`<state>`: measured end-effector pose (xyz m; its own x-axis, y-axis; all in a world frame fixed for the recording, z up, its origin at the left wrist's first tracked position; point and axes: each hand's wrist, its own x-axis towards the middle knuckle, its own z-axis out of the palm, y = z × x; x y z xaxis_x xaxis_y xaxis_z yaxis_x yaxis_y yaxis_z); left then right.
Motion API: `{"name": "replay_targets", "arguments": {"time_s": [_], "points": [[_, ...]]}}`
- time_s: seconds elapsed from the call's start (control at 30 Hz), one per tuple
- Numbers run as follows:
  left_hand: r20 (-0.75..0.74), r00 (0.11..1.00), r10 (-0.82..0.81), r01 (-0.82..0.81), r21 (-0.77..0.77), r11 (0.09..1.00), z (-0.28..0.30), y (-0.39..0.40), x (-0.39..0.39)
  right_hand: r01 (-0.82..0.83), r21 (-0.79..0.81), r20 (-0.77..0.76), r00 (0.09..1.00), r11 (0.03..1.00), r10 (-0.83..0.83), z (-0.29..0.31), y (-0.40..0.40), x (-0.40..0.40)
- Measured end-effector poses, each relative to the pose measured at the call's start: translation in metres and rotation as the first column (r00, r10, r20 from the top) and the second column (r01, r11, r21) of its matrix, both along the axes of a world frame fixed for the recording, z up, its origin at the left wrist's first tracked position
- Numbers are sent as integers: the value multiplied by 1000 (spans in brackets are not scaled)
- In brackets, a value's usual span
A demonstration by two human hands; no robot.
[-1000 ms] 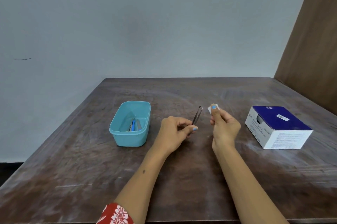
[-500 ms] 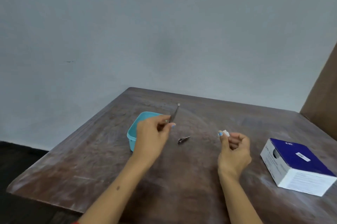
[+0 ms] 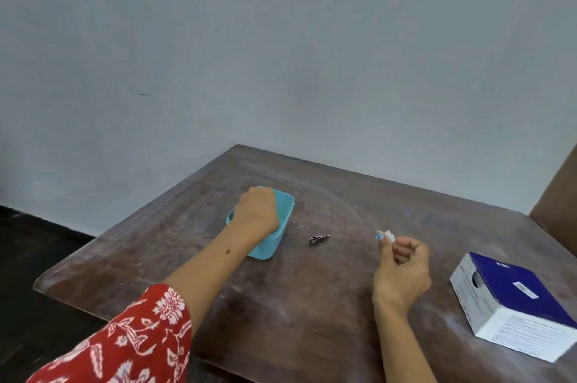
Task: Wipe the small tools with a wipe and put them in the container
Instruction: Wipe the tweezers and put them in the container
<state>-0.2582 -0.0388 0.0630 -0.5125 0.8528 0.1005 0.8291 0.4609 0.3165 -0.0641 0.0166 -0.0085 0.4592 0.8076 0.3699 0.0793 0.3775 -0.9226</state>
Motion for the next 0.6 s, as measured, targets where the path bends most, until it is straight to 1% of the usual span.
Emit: {"name": "replay_targets", "arguments": {"time_s": [0.07,0.17,0.23,0.3,0.37,0.43,0.53,0.6], "points": [[-66,998,13,-12,5,1000,5,-4,5,-4,0,-1,1000,1000,4,0,0,0],[-245,969,-4,25,85,996,16,-10,19,-15,3,-7,1000,1000,15,1,0,-1],[-323,944,-62,116,151,982,16,-9,32,-23,-3,-7,1000,1000,23,0,1,-2],[-363,917,-164,240,174,955,5,-4,47,-30,-2,-1,1000,1000,30,0,1,-3],[-367,888,-275,344,136,929,-12,3,61,-49,10,5,999,999,49,0,0,-2],[-359,867,-344,395,75,916,-29,11,70,-69,25,46,997,997,68,0,-2,-2],[-324,872,-366,389,6,921,-47,20,72,-96,55,121,989,994,88,-3,-2,-5],[-308,884,-351,370,3,929,-54,24,71,-104,80,174,981,991,89,-6,0,-7]]}}
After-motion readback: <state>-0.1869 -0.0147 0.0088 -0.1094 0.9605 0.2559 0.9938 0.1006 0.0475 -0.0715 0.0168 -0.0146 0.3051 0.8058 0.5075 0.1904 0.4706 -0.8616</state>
